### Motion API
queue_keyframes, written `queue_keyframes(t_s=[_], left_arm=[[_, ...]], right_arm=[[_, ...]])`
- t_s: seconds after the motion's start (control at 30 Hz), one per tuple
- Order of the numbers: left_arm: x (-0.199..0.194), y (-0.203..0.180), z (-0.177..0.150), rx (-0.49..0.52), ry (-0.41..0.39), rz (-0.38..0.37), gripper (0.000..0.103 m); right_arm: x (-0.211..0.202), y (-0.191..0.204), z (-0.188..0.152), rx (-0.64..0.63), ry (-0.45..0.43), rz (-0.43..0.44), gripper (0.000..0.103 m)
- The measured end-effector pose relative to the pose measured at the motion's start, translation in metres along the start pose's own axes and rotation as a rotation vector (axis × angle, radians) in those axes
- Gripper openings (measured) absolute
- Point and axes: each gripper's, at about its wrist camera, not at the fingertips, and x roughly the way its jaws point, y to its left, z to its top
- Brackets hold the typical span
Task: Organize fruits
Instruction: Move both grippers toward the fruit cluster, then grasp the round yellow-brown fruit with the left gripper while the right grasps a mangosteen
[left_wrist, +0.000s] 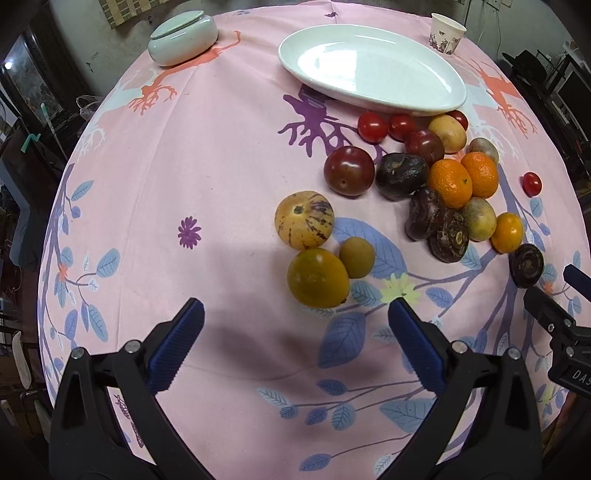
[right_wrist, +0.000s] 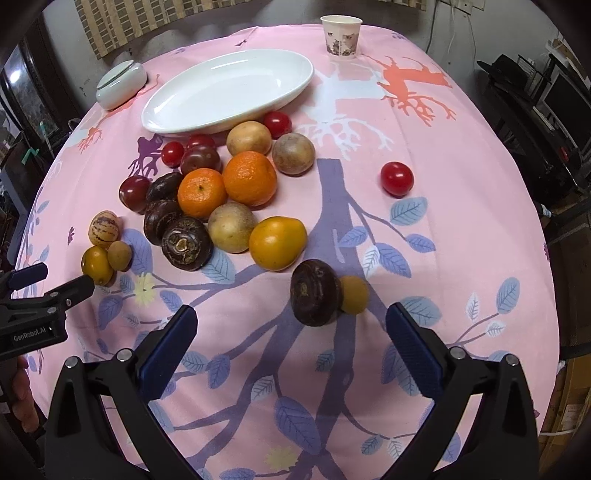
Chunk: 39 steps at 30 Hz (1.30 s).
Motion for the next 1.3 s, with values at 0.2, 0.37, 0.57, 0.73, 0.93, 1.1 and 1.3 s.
queue_keyframes(t_s=[0.2, 0.37, 0.57, 0.73, 0.93, 1.1, 1.3], left_arm=[[0.001, 0.003, 0.001, 0.0, 0.007, 0.003, 0.101], [0.005, 0.003, 0.003, 0.005, 0.019, 0.003, 0.101], [0.021, 0.01, 0.003, -0.018, 0.043, -0.043, 0.1], [0.042, 0.028, -0.001, -0.076, 0.116, -0.099, 0.076], [0.042, 0.02, 0.009, -0.046, 0.095, -0.092, 0.076], [0.045, 0.014, 0.016, -0.03, 0.095, -0.176, 0.04], [0.038, 0.03, 0.012, -0.092, 0.111, -0.261, 0.04]], right_arm=[[0.0, 0.005, 0.0, -0.042, -0.021, -0.016, 0.102], [0.004, 0.002, -0.001, -0.032, -0.002, -0.004, 0.102], [0.01, -0.004, -0.002, -0.016, 0.023, 0.002, 0.102], [0.017, -0.013, -0.005, 0.022, 0.041, 0.022, 0.102], [0.02, -0.02, -0.005, 0.052, 0.055, 0.043, 0.102], [0.017, -0.025, -0.004, 0.075, 0.041, 0.073, 0.102], [0.007, -0.023, -0.001, 0.049, 0.007, 0.101, 0.102]])
